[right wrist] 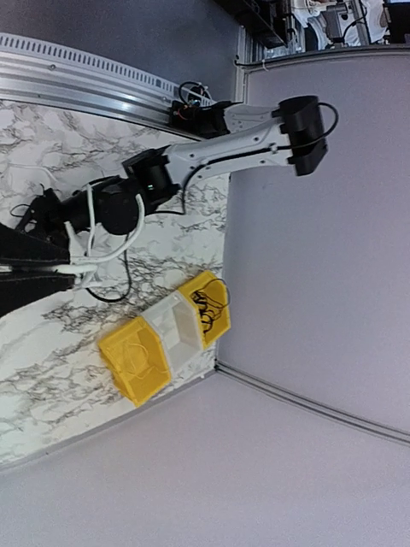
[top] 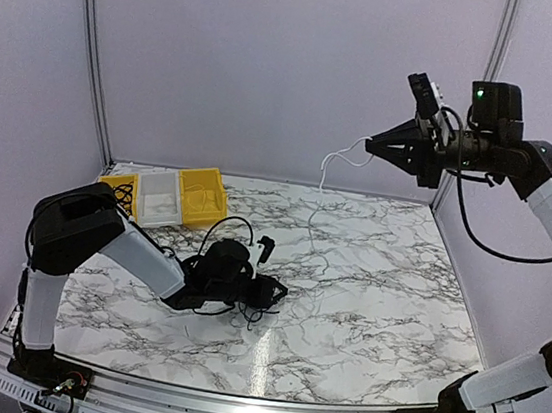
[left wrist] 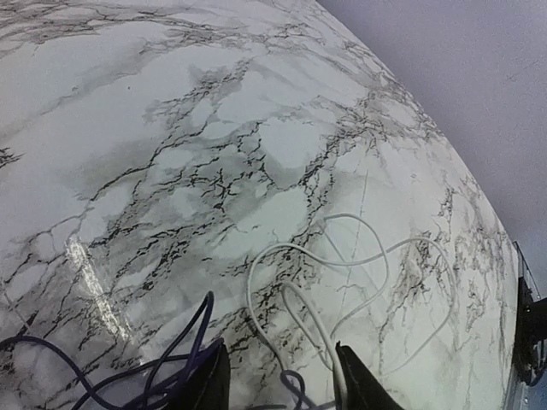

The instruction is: Untangle the cables

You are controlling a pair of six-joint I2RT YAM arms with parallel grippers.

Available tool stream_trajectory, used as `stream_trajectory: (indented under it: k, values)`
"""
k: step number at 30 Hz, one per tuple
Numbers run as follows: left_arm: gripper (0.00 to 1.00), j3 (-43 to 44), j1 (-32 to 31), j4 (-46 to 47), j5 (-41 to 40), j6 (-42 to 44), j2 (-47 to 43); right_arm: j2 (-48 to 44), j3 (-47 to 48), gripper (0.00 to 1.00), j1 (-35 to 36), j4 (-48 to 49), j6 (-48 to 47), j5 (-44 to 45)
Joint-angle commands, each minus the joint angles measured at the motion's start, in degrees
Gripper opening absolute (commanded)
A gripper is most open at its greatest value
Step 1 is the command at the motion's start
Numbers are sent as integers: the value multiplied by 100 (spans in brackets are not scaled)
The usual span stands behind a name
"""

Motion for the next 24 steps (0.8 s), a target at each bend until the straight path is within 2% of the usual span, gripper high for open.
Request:
stream_trajectory:
  k: [1, 6, 12, 21, 24]
  values:
    - [45, -424, -65, 259, -152, -238, -1064, -53, -526, 0, -54, 211, 61, 289]
    - [48, -914, -148, 262, -251, -244, -2142, -110, -959, 0, -54, 76, -194, 451]
    - [53, -1329, -154, -157, -605, 346, -3281, -173, -1449, 0, -50, 62, -366, 575]
    - [59, -869, -182, -1116, -421, 1889, -3451, -217, -1639, 0, 126, 28, -372, 497]
    - [57, -629, -309, -1255, -421, 2276, -3285, -251, -1658, 0, 291, -52, -450, 606]
